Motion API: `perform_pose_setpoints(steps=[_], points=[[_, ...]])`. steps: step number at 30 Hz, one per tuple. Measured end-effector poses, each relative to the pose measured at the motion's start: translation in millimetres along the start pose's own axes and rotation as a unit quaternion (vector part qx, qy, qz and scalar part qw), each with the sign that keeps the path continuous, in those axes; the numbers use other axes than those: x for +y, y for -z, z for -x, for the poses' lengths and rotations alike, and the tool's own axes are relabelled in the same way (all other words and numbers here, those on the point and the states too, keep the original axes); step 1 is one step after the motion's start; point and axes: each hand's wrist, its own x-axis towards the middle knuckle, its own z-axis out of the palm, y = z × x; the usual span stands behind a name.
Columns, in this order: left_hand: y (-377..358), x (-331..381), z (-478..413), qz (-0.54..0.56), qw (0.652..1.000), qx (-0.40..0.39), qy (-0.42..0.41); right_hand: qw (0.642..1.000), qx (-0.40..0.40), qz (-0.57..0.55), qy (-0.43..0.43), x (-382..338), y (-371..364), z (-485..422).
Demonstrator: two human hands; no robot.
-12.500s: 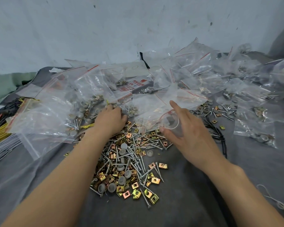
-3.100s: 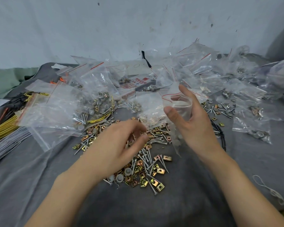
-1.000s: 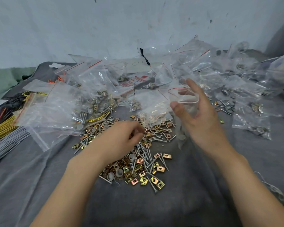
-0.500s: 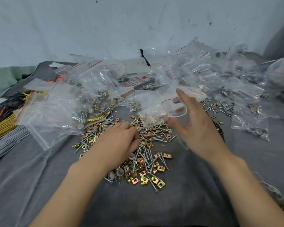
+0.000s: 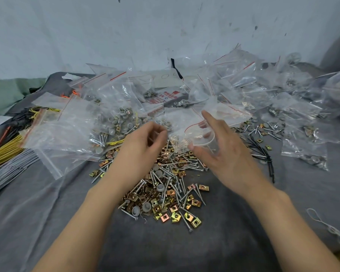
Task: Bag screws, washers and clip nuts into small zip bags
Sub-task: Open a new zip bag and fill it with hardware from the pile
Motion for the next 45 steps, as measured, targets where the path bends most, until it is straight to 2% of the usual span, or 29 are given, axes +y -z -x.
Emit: perform_pose_setpoints(steps=[4,9,15,22,24,27,32,34,39,45], points=[[2.5,25.6,-7.7,0.053,0.997,0.018,-0.044,1.0,0.0,0.006,0.004,-0.8,-3.4,-0.7],[-2.7,39.2,-13.6,-0.007,0.997,-0.043,-0.07,1.0,-0.009,-0.002,-0.002,-2.0,-4.9,-0.6],[-6.2,41.3,-13.3,0.01,0.995,-0.063,-0.072,1.0,-0.013,-0.007,-0.007,-4.2,-0.9,0.6],[5.0,30.2,-13.3,0.016,0.998,-0.042,-0.047,1.0,-0.006,-0.012,-0.002,-5.4,2.3,0.2],[9.9,23.1,-13.2,-0.01,0.998,-0.06,-0.032,1.0,0.0,-0.02,-0.006,-4.3,2.7,0.4],[11.8,12.3,-9.5,-0.089,0.986,-0.136,-0.021,0.997,0.027,-0.068,-0.023,0.6,4.9,0.7],[7.7,3.9,1.0,-0.182,0.946,-0.268,-0.015,0.973,0.102,-0.199,-0.062,3.5,17.3,-3.1],[5.8,0.5,4.3,-0.216,0.93,-0.297,-0.015,0.959,0.128,-0.242,-0.066,2.6,21.9,-4.4],[1.2,-2.6,6.9,-0.261,0.921,-0.285,-0.043,0.953,0.149,-0.249,-0.083,0.8,24.2,-4.4],[0.4,-3.3,5.1,-0.251,0.927,-0.273,-0.061,0.955,0.14,-0.243,-0.093,4.8,22.4,-4.2]])
